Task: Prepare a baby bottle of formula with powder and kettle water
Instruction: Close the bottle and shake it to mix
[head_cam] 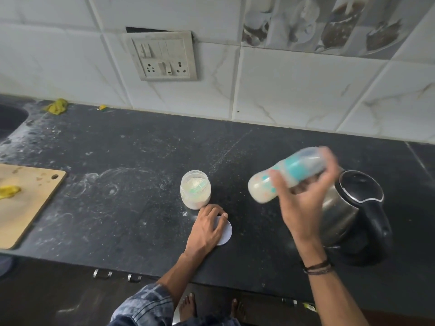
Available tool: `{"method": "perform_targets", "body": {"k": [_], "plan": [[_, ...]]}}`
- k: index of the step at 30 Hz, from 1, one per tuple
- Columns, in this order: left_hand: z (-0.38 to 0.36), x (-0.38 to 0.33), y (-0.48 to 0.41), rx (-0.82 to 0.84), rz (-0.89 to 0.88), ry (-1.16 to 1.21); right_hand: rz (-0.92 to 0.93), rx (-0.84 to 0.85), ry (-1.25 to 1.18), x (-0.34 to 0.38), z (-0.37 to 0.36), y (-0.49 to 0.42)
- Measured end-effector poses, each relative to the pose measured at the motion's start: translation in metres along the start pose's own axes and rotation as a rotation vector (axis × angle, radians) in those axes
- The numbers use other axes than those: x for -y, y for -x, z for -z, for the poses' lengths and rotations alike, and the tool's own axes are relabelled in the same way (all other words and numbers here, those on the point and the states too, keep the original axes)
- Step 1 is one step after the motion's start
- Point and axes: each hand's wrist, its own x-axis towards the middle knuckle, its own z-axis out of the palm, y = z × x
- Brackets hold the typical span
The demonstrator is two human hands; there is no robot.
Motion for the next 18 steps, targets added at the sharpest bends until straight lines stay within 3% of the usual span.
{"method": "perform_targets", "body": {"k": [1,5,7,11,15,18], "plan": [[0.001,0.000,0.000,0.002,0.001,0.003,-0.051,0.041,-0.003,-0.003,-0.002,0.003],[0.002,-0.003,0.000,0.002,-0.009,0.002,0.025,-0.217,-0.079,0.005,-0.004,0.007],[0.002,-0.003,0.000,-0.002,-0.018,0.001,0.046,-0.267,-0.078,0.004,-0.002,0.003],[0.001,-0.003,0.000,-0.004,-0.001,0.001,-0.089,0.032,0.027,-0.004,-0.001,0.002],[0.002,-0.005,-0.001,-0.002,-0.014,-0.008,0.064,-0.253,-0.049,0.013,0.005,0.002],[0.001,-0.003,-0.001,-0.008,-0.017,-0.014,0.112,-0.293,-0.037,0.017,0.009,-0.001]]}}
